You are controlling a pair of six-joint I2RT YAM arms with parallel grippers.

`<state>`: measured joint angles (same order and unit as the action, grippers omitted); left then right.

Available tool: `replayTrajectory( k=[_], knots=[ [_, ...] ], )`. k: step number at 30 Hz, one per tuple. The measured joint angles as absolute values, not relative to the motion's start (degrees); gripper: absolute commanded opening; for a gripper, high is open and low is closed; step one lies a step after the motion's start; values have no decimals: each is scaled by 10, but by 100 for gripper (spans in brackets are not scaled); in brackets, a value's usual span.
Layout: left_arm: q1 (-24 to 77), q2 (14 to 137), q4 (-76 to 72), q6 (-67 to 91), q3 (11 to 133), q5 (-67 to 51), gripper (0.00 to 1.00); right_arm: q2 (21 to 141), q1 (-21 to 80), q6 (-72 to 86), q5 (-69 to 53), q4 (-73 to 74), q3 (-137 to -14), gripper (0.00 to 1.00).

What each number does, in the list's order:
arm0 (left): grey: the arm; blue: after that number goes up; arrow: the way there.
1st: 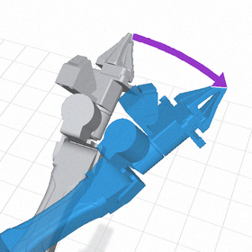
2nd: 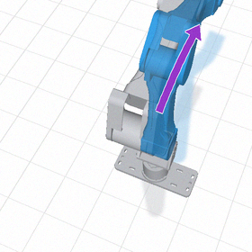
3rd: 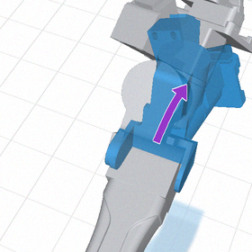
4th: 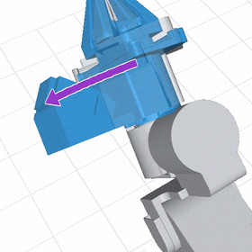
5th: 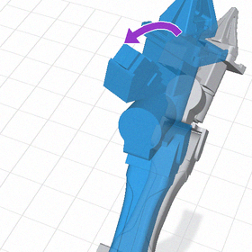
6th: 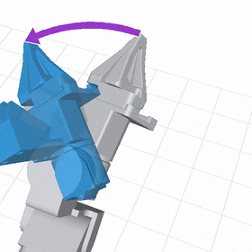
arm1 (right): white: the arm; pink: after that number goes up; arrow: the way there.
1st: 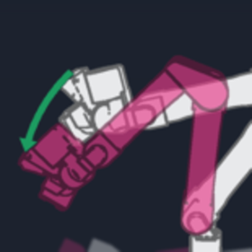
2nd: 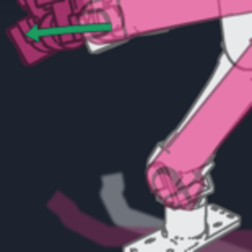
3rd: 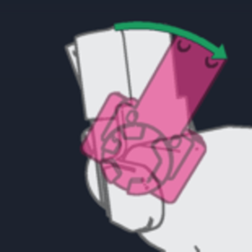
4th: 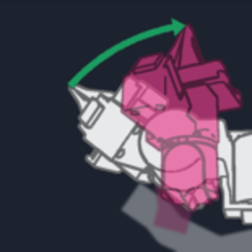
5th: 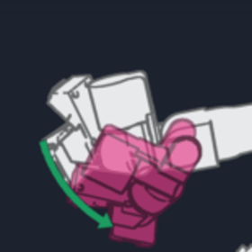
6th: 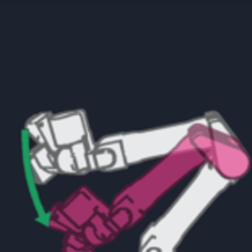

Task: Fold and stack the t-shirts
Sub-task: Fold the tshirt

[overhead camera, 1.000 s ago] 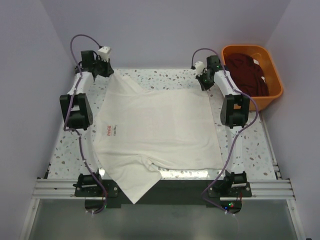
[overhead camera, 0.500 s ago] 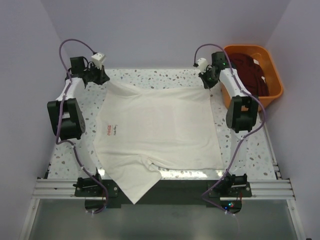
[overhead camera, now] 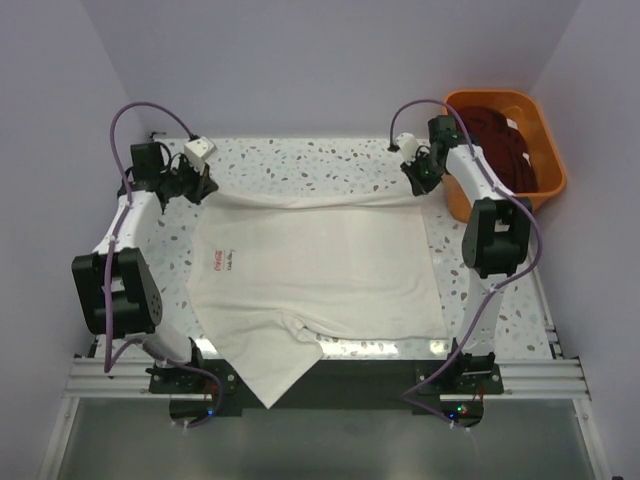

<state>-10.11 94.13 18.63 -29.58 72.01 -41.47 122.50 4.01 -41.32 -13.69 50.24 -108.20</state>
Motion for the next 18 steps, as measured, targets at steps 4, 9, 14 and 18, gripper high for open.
replayTrajectory(
  k=[4,9,14,18],
  knots=[
    [-101,887,215,-332,677,-408,0,1188,40,-429,-146,506,-1035,0],
    [-101,827,251,-379,637,-392,0,1155,40,-450,-151,515,-993,0],
    [-101,791,280,-408,605,-375,0,1131,39,-466,-159,518,-937,0],
    [-101,783,303,-429,591,-366,0,1128,39,-476,-160,518,-906,0]
  ],
)
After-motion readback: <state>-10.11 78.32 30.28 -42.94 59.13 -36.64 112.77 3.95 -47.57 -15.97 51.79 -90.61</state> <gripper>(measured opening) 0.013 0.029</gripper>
